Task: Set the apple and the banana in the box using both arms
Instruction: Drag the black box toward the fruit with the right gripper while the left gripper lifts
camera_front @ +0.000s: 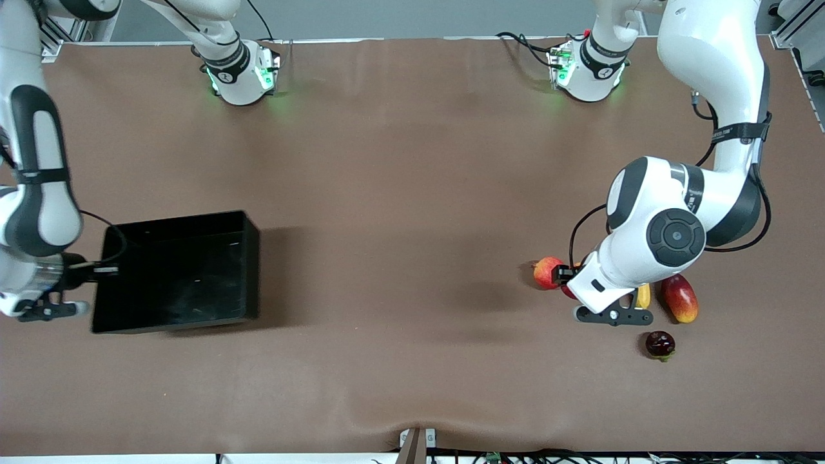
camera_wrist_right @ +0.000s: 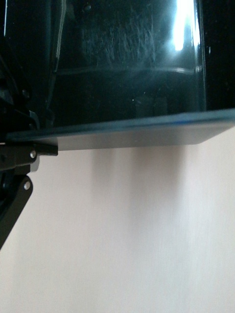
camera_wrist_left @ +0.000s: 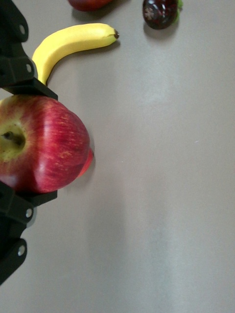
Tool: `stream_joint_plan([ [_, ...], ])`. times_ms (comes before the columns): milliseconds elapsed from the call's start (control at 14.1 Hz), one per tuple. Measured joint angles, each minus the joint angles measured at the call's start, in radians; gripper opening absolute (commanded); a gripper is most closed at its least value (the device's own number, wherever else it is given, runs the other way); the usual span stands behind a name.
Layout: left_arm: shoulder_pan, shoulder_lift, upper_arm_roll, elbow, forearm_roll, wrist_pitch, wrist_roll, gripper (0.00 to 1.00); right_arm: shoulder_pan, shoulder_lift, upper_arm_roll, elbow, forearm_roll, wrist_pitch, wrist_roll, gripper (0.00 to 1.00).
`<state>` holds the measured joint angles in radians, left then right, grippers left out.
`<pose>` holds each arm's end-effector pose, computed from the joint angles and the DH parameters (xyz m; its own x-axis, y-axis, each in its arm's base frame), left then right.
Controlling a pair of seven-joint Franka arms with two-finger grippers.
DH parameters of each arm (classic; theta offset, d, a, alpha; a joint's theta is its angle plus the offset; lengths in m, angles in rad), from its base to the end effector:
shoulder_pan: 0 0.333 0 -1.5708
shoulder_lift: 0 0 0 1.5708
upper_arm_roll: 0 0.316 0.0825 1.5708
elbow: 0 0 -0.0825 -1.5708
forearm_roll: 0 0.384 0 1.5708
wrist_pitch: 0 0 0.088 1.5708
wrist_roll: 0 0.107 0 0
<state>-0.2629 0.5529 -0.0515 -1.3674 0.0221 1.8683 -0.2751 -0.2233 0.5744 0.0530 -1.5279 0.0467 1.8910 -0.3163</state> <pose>0.6755 -0.2105 0.3936 0.9979 -0.0391 -0.0510 -0.0395 -0.9992 -0.0079 0.6674 -0.1164 0.3075 0.9753 0.1306 -0.1779 0.1081 -0.9855 -0.1308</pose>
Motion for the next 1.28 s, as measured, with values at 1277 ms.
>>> stream_joint_plan([
  [1277,0.010,-0.148,-0.042,-0.076,-0.034,-0.127,-0.121,0.00,0.798,-0.027,0.022,-0.119,0.046,0.223,0.899,0.05],
])
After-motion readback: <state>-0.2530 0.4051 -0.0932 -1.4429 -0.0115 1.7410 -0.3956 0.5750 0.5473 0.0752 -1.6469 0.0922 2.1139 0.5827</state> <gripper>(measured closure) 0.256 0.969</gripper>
